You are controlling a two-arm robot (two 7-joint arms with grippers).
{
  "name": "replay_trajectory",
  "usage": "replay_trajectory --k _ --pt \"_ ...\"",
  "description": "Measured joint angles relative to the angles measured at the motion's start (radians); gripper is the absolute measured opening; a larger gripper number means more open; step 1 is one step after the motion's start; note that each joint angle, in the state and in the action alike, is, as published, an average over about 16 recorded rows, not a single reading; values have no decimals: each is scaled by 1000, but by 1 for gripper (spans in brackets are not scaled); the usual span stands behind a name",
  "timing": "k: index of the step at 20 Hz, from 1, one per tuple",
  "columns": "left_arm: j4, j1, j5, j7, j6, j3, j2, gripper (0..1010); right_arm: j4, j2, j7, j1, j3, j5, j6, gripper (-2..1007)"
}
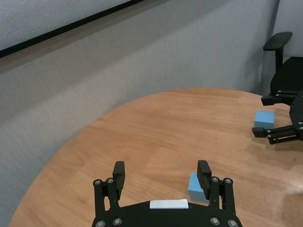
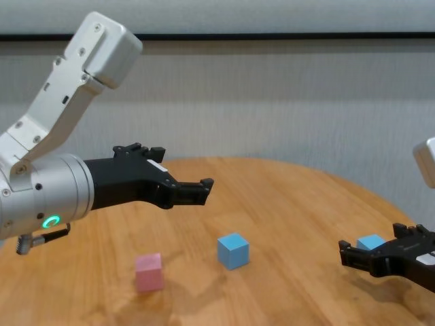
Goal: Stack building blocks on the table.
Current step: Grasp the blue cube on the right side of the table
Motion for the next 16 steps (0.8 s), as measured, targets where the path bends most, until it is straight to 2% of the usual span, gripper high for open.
replay_trajectory --k 16 --pt "0 0 0 0 0 0 0 1002 40 -30 20 18 20 -37 -9 989"
